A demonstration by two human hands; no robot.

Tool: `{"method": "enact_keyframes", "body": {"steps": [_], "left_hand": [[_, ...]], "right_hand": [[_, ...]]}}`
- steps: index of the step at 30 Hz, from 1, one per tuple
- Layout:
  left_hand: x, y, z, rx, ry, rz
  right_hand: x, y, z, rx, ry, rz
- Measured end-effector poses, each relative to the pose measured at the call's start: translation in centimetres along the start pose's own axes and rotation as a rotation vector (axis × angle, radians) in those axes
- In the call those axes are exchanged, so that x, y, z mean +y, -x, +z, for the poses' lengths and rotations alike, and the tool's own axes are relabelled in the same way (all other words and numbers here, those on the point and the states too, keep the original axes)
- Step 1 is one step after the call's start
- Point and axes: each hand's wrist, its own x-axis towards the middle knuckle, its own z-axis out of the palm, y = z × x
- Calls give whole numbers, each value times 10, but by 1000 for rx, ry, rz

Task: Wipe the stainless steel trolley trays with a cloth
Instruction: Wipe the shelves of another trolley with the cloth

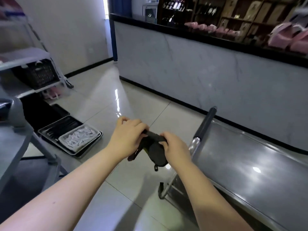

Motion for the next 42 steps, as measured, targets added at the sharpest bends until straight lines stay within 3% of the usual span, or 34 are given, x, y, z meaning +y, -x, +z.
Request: {"method": "enact_keyframes", "body": {"steps": [8,13,19,26,34,38,42], "left_hand": [[-101,-48,47,-140,55,38],[-140,-108,96,-182,158,19],[-192,-191,138,-223,145,17],[-262,-305,196,-283,172,54],[-315,-501,311,-348,273,336],[-285,-607,363,-347,354,483],[-218,-702,411,-340,496,588]], "right_hand": [[-20,-117,53,-76,407,-218],[7,-189,72,102,320,-288],[45,-299,78,12,259,-251],[89,-425,103,63,232,-177],[180,-567,94,225,346,102],[235,-612,57,265,338,346],[293,-634,1,438,420,516]]}}
